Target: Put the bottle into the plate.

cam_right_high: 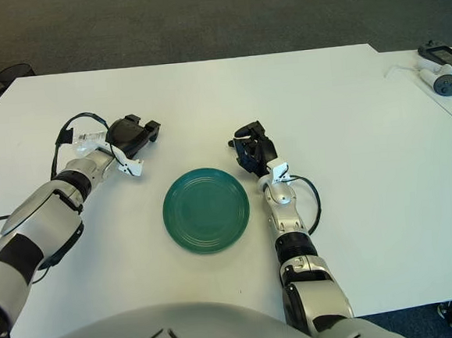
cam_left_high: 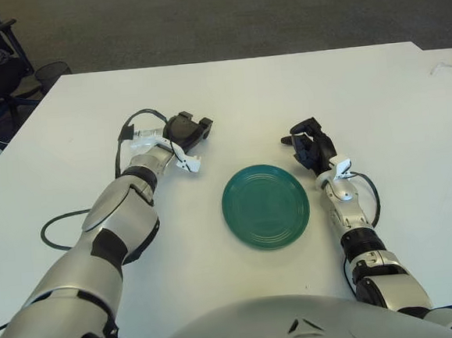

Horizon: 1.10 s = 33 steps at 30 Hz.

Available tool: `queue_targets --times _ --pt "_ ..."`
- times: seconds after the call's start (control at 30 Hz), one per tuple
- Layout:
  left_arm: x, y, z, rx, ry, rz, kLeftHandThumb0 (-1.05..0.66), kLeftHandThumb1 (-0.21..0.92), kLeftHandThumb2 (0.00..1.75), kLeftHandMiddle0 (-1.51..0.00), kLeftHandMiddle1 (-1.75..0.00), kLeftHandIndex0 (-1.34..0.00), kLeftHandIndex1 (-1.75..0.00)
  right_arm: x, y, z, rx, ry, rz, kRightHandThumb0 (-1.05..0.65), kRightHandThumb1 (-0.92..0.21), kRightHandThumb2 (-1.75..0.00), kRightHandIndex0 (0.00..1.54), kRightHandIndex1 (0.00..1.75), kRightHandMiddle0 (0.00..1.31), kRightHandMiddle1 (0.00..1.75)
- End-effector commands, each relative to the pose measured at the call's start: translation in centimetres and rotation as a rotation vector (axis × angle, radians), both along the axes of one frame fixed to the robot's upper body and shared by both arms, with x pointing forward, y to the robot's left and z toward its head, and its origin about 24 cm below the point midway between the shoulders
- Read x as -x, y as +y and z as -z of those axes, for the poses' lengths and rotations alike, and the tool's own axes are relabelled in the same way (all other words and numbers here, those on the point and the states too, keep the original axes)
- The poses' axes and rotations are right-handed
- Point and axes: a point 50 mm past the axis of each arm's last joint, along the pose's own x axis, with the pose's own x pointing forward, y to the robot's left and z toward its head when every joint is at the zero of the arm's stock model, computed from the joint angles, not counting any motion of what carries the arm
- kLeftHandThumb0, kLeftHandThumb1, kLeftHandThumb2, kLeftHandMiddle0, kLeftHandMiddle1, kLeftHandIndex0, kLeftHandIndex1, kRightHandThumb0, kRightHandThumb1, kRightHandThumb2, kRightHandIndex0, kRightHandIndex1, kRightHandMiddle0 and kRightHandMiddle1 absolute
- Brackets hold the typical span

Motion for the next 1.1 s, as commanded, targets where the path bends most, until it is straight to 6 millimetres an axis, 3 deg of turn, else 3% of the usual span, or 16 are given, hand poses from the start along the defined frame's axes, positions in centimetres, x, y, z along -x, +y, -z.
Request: queue_targets --times 0.0,0.27,0.63,0.83,1.07 --pt "0.5 0.0 0.7 0.007 0.025 0.005 -0.01 0.16 1.45 -0.7 -1.75 -0.62 -1.59 1.5 -0.2 2.9 -0.011 0.154 0.014 -0.35 -0.92 -0.52 0.4 1.06 0.2 1.75" --pt "0.5 -0.5 0.3 0.039 -0.028 0.053 -0.01 0.2 1.4 -0.68 -1.75 -0.57 -1.59 1.5 -0.3 2.9 -0.016 0.156 0.031 -0.35 -0.92 -0.52 0.39 1.04 0.19 1.75" --pt "0.3 -3.0 -0.8 0.372 -0.046 0.046 -0.01 0.4 1.18 -0.56 -1.75 -0.4 -1.6 1.5 -0.4 2.8 -0.007 0.14 0.031 -0.35 -0.92 -0.52 0.39 1.02 0.19 1.75" --pt "0.2 -4.2 -1.5 0.552 -0.06 0.055 -0.01 0.47 1.14 -0.51 -1.74 -0.28 -1.71 1.4 -0.4 2.8 0.001 0.142 0.022 -0.35 -0.92 -0.51 0.4 1.03 0.2 1.75" --pt "-0.1 -5.8 -3.1 0.671 -0.104 0.111 -0.01 0.5 1.1 -0.49 -1.72 -0.24 -1.74 1.5 -0.4 2.8 -0.003 0.145 0.026 -0.35 -0.92 -0.51 0.4 1.03 0.2 1.75"
